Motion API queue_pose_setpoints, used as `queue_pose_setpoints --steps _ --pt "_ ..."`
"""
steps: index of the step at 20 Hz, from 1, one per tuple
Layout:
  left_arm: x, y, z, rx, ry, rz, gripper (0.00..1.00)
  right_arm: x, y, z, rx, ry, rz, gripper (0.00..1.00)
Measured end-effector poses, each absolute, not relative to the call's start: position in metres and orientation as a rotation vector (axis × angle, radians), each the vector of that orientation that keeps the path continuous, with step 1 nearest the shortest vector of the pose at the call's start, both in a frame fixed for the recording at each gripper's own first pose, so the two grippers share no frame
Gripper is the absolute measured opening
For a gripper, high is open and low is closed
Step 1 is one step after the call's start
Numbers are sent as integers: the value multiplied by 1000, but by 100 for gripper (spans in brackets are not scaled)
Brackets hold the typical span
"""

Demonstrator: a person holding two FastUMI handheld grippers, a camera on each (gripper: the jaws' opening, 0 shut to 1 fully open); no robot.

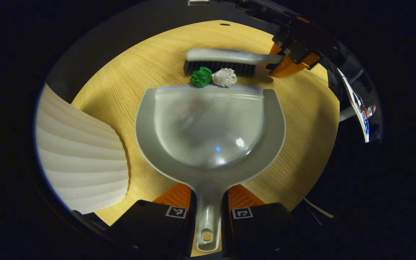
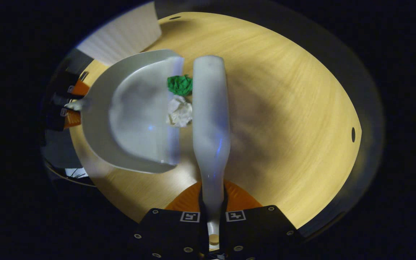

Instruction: Pick up the small broom and dustpan from the desktop, sweep the trash into the dustpan with the broom, and then empty the trash into the garbage bin.

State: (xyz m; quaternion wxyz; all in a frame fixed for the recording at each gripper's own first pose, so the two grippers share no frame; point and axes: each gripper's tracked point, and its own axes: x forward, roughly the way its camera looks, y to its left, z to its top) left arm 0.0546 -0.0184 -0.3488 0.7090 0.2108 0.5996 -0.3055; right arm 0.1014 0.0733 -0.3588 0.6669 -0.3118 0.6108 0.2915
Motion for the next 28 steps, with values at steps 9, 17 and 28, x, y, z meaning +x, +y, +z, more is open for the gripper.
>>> queue_pose_setpoints --steps 9,17,28 --pt "52 -15 -343 456 1292 -628 31 109 63 -307 -461 1297 578 12" --pt "45 -14 -296 355 1177 -627 31 73 -14 -304 -307 1299 417 11" --pt "123 54 -213 239 1078 -457 31 33 -5 -331 -231 1326 480 11"
